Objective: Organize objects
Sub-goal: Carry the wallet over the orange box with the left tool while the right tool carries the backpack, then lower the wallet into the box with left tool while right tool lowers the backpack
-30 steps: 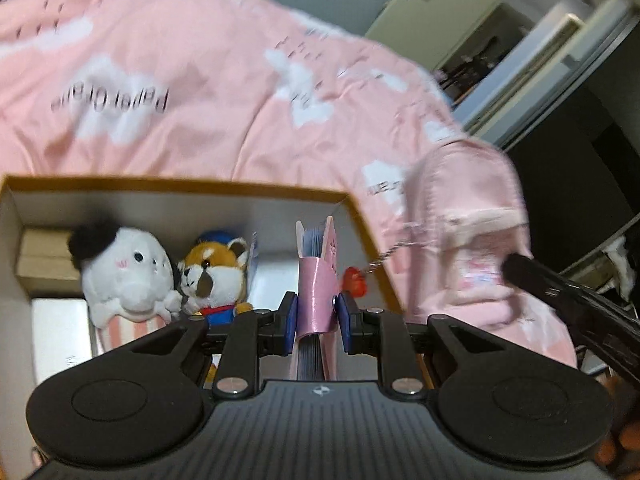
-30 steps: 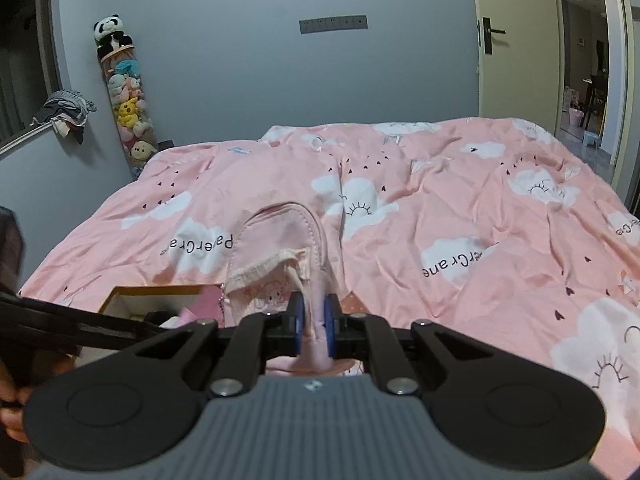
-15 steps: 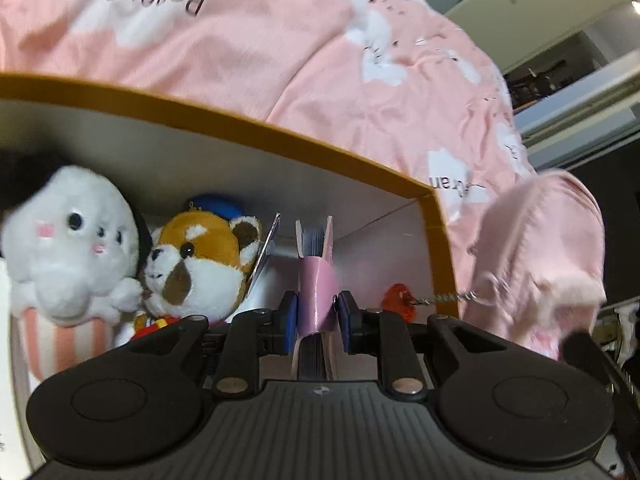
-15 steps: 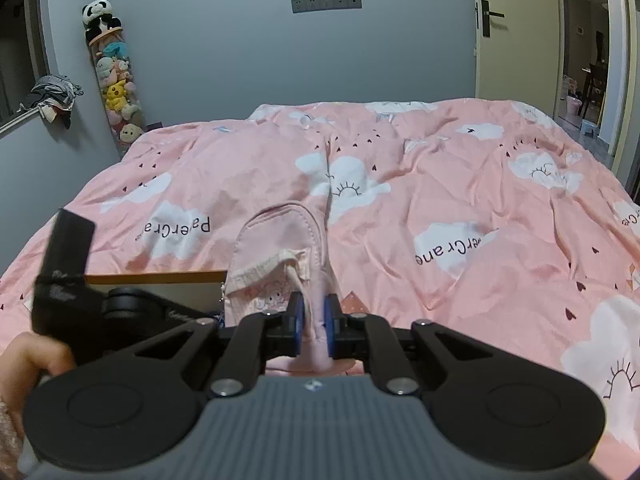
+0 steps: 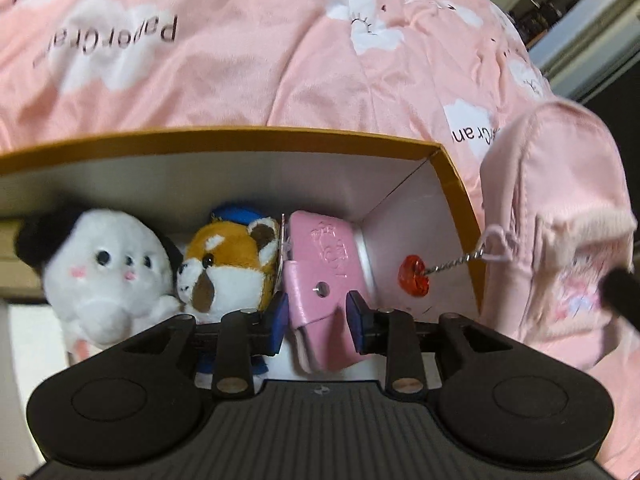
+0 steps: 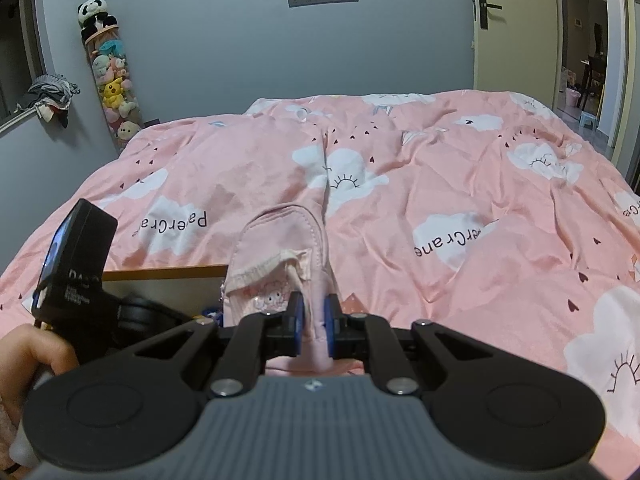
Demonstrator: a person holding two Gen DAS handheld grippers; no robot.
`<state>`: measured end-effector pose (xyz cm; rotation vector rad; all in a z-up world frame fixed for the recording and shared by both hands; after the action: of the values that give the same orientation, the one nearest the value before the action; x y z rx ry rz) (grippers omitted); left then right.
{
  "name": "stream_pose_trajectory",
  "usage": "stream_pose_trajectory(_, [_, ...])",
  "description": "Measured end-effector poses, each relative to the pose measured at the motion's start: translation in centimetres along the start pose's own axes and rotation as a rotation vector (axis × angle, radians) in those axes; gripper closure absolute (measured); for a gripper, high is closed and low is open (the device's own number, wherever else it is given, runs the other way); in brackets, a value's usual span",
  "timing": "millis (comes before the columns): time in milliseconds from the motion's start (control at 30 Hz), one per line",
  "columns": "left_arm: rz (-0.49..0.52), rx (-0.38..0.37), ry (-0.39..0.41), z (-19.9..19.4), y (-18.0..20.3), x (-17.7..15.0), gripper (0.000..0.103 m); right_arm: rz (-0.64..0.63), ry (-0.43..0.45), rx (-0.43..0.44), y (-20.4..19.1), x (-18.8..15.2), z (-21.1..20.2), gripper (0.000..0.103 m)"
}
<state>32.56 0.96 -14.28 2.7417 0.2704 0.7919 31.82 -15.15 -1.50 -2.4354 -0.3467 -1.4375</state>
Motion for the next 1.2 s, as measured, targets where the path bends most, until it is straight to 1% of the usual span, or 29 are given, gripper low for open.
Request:
stream_pose_trajectory(67, [0.030,-0.025,0.017,-0.5,0.2,0.2,0.068,-0.001,0.011,0.007,-0.2,0.3,-0.4,0.092])
stream_pose_trajectory(100, [0.043,-0.027,0.027,-1.0,0.1,0.3,0.070,0.000,0.015,0.014,-0.4,0.5,-0.6,0.092])
stream_pose_trajectory(133, [0.054,-0.025,0.036,-1.4,-0.1,0.5,0.073,0.000,0.018,0.021,-0.6,0.6,-0.7,0.092])
stream_pose_trajectory(233, [0.074,-0.013,0.090,-2.3,-0.7,1.4,0.074,0.018,0.007,0.060,-1.4,0.8,-0.8,0.092])
stream_pose_trajectory(300, [0.085,-0.004,0.132,-3.3,-1.3,1.9,0.074,0.033,-0.018,0.085,-2.2,0.4,-0.4,0.092])
stream_pose_trajectory(433, [0.092,0.016,0.165,-4.6,-2.2,2.4,0.076,0.066,-0.088,0.093,-3.6,-1.0,1.3,0.092])
stream_pose_trajectory(600, [0.079,0.029,0.175,-5.2,-3.2,2.2,0.076,0.070,-0.182,0.033,-4.2,-2.7,4.2,0.092])
stream_pose_trajectory(667, [0.073,0.029,0.177,-5.3,-3.6,2.0,0.076,0.047,-0.207,-0.008,-4.2,-3.2,5.2,0.091])
stream_pose_trajectory(767, [0.058,0.019,0.179,-5.9,-4.1,1.5,0.076,0.010,-0.242,-0.046,-4.4,-4.0,6.3,0.091])
stream_pose_trajectory(900, [0.062,0.018,0.184,-6.2,-4.3,1.3,0.076,-0.006,-0.278,-0.078,-4.6,-4.8,7.6,0.091])
stream_pose_trajectory(1000, [0.059,0.015,0.195,-6.4,-4.5,1.0,0.076,-0.016,-0.289,-0.089,-4.7,-5.1,8.4,0.091])
stream_pose_trajectory(1067, [0.051,0.010,0.197,-6.7,-4.7,0.7,0.076,-0.028,-0.316,-0.097,-4.7,-5.5,9.1,0.090])
stream_pose_trajectory(1133, [0.047,0.011,0.200,-6.9,-4.8,0.4,0.076,-0.065,-0.333,-0.101,-4.9,-5.9,9.5,0.090])
stream_pose_trajectory(1200, [0.061,0.035,0.210,-7.1,-4.9,0.1,0.076,-0.114,-0.324,-0.105,-5.2,-5.9,9.7,0.089])
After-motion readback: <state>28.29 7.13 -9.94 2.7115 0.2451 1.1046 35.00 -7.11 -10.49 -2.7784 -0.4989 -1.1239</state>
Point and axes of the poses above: each gripper's, at about its wrist camera, not at the fingertips, and z roughly the way its jaws point, y to its right, x to its top, the point moved 8 cm from there along z, roughly the way its jaws point, and after that the axes turned 10 degrees about y, right-handed, at the moved point
